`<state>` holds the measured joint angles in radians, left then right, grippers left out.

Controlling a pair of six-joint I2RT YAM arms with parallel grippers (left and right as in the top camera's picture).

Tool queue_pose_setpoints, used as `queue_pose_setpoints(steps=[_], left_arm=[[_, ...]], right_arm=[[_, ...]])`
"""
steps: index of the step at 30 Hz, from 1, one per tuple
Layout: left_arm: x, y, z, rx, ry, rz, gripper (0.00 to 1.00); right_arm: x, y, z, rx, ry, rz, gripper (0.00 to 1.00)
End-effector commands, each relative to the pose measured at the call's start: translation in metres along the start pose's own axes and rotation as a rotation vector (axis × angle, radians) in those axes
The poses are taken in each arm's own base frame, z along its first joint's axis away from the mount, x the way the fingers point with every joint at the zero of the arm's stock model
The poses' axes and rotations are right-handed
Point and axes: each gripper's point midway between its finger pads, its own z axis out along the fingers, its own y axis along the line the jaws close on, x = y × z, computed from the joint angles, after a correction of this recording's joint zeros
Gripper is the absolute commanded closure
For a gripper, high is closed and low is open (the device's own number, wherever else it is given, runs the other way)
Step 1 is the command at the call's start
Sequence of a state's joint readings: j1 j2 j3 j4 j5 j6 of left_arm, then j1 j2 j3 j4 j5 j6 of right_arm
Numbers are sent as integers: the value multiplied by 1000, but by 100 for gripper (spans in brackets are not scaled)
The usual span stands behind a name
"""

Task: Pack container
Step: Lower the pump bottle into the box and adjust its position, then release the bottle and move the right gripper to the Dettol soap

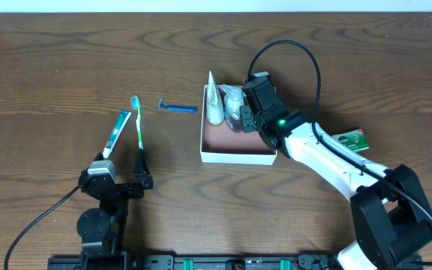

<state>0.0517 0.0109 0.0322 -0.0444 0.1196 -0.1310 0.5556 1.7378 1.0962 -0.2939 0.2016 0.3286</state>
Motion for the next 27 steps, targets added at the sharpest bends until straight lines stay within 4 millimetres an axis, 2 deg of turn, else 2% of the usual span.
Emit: queue_pose_setpoints(steps=[1, 16, 27], left_arm=[[16, 5, 2, -14, 38, -1, 2], [16, 5, 2, -14, 38, -1, 2], [16, 5, 2, -14, 38, -2, 2]], right_arm=[[5, -4, 5, 9, 13, 90, 92], [4, 19, 3, -112, 32, 222, 95], [8, 36, 0, -143, 38, 240, 96]])
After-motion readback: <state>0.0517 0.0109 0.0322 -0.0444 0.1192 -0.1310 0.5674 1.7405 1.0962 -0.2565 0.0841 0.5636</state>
